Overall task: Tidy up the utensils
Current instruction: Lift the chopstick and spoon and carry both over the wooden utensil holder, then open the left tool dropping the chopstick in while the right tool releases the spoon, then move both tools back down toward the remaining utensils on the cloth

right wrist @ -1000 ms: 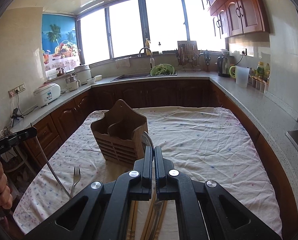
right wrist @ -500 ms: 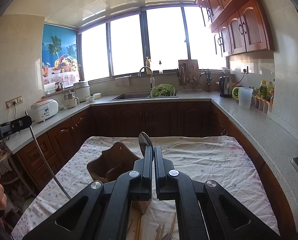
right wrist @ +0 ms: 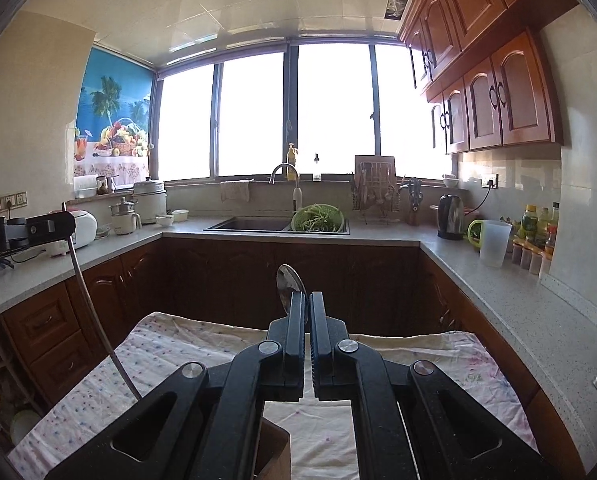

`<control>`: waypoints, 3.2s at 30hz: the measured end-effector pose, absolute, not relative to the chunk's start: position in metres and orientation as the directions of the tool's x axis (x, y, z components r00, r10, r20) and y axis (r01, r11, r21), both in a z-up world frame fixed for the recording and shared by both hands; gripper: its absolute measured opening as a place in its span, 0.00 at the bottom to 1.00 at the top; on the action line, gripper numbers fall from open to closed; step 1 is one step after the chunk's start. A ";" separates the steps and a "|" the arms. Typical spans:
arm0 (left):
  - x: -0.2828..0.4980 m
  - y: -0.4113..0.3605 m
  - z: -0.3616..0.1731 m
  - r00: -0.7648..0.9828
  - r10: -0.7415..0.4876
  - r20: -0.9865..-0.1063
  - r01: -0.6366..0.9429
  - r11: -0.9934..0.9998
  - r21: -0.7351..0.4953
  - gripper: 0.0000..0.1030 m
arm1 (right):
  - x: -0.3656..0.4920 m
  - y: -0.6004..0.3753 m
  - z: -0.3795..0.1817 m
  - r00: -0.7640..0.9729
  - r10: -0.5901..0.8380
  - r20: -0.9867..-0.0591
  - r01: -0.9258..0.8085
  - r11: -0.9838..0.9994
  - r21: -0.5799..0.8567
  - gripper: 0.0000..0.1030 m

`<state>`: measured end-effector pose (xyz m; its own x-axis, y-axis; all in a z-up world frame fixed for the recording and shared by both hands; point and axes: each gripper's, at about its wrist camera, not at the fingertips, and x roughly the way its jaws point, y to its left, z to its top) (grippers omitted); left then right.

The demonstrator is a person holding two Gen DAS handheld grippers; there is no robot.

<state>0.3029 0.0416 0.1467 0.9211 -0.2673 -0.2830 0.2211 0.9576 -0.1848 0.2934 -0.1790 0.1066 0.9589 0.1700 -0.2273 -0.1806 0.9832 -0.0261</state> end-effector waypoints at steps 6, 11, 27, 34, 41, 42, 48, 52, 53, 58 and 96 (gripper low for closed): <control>0.326 0.031 0.103 0.904 -0.249 -0.348 0.196 0.964 -0.182 0.03 | 0.301 -0.172 0.068 0.947 0.168 -0.274 -0.186 0.982 -0.040 0.02; 0.334 0.029 0.073 0.888 -0.243 -0.391 0.181 0.965 -0.187 0.04 | 0.303 -0.178 0.043 0.928 0.176 -0.328 -0.192 0.981 -0.017 0.02; 0.334 0.039 0.069 0.892 -0.252 -0.375 0.180 0.960 -0.216 0.04 | 0.307 -0.186 0.028 0.892 0.218 -0.396 -0.226 0.974 0.028 0.00; 0.329 0.033 0.072 0.890 -0.249 -0.382 0.186 0.963 -0.193 0.04 | 0.306 -0.189 0.027 0.882 0.237 -0.406 -0.235 0.970 0.057 0.00; 0.326 0.039 0.065 0.874 -0.245 -0.420 0.165 0.962 -0.218 0.29 | 0.296 -0.198 0.028 0.865 0.269 -0.424 -0.246 0.963 0.109 0.04; 0.322 0.039 0.064 0.876 -0.241 -0.418 0.161 0.962 -0.219 0.41 | 0.294 -0.200 0.027 0.862 0.273 -0.427 -0.244 0.962 0.124 0.05; 0.304 0.042 0.061 0.871 -0.237 -0.430 0.150 0.962 -0.226 0.57 | 0.277 -0.216 0.027 0.857 0.276 -0.435 -0.219 0.960 0.177 0.33; 0.285 0.044 0.060 0.872 -0.226 -0.435 0.135 0.964 -0.229 0.74 | 0.261 -0.234 0.030 0.859 0.279 -0.429 -0.198 0.954 0.224 0.52; 0.279 0.044 0.058 0.871 -0.226 -0.436 0.134 0.963 -0.233 0.76 | 0.256 -0.238 0.030 0.859 0.277 -0.430 -0.191 0.954 0.232 0.57; 0.250 0.039 0.048 0.849 -0.225 -0.477 0.124 0.964 -0.234 0.84 | 0.228 -0.258 0.034 0.856 0.295 -0.425 -0.188 0.943 0.276 0.84; 0.147 -0.019 -0.034 0.687 -0.265 -0.676 0.151 0.963 -0.223 0.85 | 0.096 -0.316 -0.031 0.808 0.187 -0.558 -0.029 0.960 0.279 0.89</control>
<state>0.1467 -0.0189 -0.0336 0.6874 -0.2645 -0.6763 0.1514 0.9630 -0.2228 0.0962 -0.3165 -0.0311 0.8083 0.1871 -0.5583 -0.0294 0.9598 0.2792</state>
